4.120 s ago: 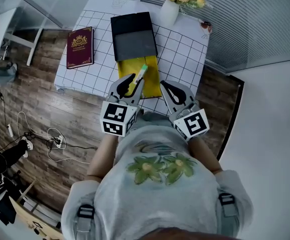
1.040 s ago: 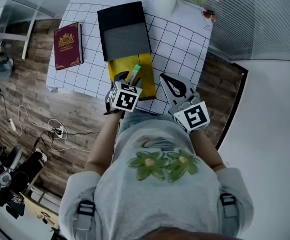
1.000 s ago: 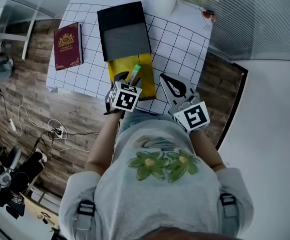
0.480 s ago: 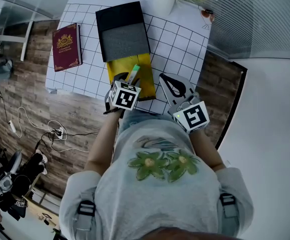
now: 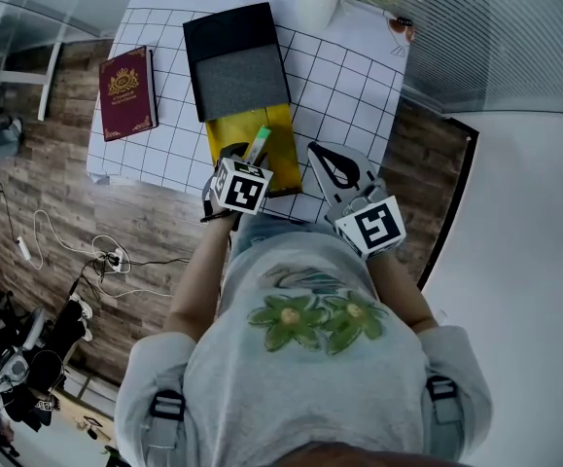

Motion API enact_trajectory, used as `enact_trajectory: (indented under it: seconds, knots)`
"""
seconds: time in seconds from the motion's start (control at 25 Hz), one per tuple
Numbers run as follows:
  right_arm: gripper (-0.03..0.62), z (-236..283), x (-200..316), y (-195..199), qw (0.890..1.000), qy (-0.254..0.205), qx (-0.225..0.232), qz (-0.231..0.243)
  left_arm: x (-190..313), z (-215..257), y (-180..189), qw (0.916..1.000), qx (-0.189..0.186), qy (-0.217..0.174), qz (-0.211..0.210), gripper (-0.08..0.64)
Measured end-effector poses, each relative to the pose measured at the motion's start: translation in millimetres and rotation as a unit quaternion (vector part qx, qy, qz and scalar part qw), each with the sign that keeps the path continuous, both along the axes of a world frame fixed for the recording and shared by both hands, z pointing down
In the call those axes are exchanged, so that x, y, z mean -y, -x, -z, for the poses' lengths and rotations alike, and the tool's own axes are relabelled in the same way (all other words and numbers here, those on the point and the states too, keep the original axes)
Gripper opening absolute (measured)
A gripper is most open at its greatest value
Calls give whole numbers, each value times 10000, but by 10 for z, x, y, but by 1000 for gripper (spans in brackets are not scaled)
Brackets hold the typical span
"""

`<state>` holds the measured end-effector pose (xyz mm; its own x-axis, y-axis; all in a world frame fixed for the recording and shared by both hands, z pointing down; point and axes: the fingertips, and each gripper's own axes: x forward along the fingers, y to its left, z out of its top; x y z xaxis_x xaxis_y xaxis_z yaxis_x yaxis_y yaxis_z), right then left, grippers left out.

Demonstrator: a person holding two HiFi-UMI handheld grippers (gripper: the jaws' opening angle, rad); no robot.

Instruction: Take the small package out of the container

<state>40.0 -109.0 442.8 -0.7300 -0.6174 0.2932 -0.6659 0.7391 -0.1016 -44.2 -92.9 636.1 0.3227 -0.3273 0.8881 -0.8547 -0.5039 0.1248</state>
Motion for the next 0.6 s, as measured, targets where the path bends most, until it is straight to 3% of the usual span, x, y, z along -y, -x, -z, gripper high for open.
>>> enact_trajectory:
  seconds: [0.4,0.6]
  knots:
    - [7,-44,4,-5,10000,68,-6,-20,5,-23,-18,10000,-28,54,18,172]
    - [8,-30,15,3,10000,46,-27,17,9,-14,-22,10000,-26,41,38,124]
